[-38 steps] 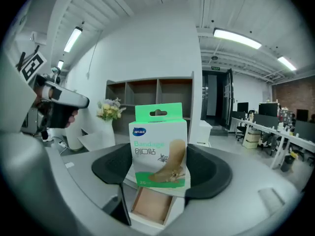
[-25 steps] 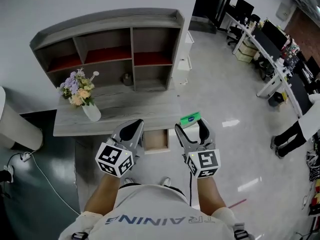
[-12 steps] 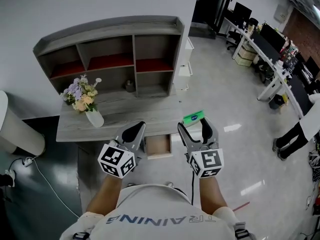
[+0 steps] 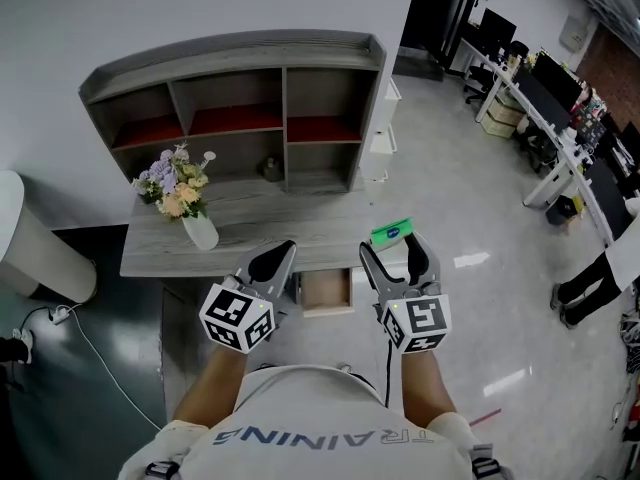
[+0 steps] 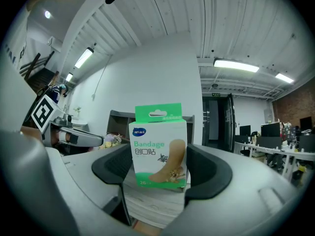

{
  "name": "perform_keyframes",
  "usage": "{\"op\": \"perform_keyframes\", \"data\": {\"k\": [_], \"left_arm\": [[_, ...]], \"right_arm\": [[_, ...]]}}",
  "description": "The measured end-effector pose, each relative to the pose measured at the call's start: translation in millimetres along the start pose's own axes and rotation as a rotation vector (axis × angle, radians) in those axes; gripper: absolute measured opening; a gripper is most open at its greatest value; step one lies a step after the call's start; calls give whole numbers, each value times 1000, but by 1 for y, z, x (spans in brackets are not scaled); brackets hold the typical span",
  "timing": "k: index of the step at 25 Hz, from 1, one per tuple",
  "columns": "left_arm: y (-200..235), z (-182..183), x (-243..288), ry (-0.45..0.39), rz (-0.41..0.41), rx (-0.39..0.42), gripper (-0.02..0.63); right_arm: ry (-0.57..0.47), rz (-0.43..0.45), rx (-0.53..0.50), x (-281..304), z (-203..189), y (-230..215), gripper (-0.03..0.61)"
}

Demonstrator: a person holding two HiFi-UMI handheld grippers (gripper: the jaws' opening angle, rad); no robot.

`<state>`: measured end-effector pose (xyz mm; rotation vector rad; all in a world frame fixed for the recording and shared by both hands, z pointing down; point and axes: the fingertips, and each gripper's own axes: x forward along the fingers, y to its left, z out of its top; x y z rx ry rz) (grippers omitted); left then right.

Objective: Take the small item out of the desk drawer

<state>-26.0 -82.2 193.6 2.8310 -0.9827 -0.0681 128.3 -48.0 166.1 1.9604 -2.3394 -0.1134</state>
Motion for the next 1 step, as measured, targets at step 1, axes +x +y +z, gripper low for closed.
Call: {"op": "perform_keyframes", "data": {"k": [1], "left_arm": [[2, 0, -1, -1, -2, -1, 0]], "right_arm": [[1, 0, -2, 1, 0, 2, 357]]}}
